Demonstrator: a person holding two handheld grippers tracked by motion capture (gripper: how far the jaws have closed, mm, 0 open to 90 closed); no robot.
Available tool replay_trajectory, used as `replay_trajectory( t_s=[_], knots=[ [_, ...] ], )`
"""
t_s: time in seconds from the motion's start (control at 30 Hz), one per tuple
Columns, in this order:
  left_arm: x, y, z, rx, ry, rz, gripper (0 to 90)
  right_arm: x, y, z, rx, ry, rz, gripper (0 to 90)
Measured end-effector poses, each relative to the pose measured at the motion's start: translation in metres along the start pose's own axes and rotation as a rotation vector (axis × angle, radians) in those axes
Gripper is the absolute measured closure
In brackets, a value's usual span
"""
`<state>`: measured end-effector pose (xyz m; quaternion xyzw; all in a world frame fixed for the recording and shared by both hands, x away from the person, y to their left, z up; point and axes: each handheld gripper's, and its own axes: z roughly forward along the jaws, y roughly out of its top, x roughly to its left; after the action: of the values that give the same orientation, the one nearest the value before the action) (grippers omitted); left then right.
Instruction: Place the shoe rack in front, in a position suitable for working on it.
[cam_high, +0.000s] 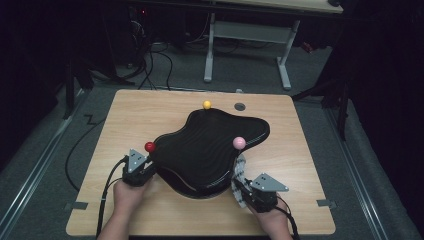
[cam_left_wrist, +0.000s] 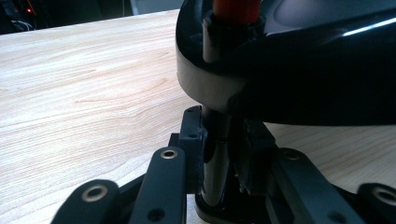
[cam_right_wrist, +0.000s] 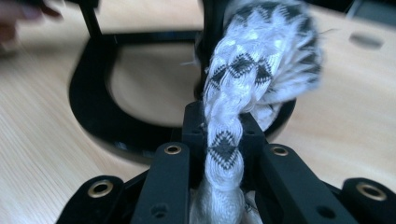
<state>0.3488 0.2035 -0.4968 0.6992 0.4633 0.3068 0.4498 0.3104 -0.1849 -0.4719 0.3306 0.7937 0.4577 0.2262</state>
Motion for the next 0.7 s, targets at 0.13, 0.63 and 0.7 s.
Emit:
replay_trajectory(
  t_s=[0.13,0.63,0.7],
  knots=[
    [0.0,0.0,0.0,0.001,-0.002,0.0,74.0,-0.004,-0.016,0.018,0.098,0.042,0.014,79.3],
    [0.0,0.0,0.0,0.003,-0.002,-0.002,74.1,-0.005,-0.003,0.008,0.05,0.052,0.014,79.3],
    [0.0,0.0,0.0,0.003,-0.002,-0.003,74.1,-0.005,0.002,0.004,0.027,0.052,0.022,79.3]
  ],
)
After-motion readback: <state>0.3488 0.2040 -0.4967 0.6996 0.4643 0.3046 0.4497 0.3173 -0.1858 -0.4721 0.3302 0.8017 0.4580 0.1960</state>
